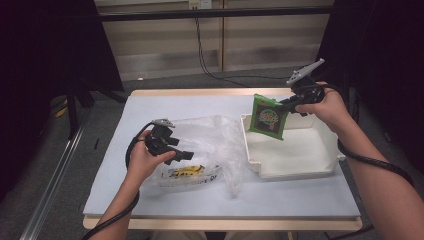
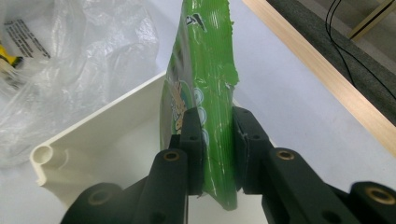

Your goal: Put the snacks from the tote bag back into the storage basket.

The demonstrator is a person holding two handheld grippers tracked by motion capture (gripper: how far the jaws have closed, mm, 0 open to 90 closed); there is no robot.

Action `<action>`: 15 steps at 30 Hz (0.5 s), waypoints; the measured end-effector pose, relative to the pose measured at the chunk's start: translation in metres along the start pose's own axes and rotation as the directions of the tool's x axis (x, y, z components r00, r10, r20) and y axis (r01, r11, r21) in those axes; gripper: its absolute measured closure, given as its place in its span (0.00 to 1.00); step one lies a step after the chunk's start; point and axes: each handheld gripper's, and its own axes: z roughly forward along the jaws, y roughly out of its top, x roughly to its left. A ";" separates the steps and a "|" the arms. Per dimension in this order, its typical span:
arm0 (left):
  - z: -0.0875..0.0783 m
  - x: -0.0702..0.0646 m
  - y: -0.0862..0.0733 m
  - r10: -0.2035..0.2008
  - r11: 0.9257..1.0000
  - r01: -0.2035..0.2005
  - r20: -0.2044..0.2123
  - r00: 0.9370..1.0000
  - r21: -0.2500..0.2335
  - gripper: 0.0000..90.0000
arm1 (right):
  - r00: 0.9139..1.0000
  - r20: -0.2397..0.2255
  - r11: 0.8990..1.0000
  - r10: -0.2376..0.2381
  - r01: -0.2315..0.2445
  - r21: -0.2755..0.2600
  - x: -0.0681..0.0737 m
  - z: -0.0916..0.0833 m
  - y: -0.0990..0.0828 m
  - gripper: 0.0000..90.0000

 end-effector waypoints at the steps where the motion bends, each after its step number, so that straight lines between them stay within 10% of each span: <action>1: 0.000 0.000 0.000 -0.001 1.000 0.001 0.000 1.000 -0.001 0.09 | 1.000 0.000 1.000 -0.005 0.005 0.005 -0.001 0.003 0.000 0.85; 15: -0.002 0.001 -0.001 -0.001 1.000 0.001 -0.015 1.000 -0.001 0.09 | 0.999 -0.029 0.998 -0.026 0.028 0.058 -0.008 0.045 -0.014 0.84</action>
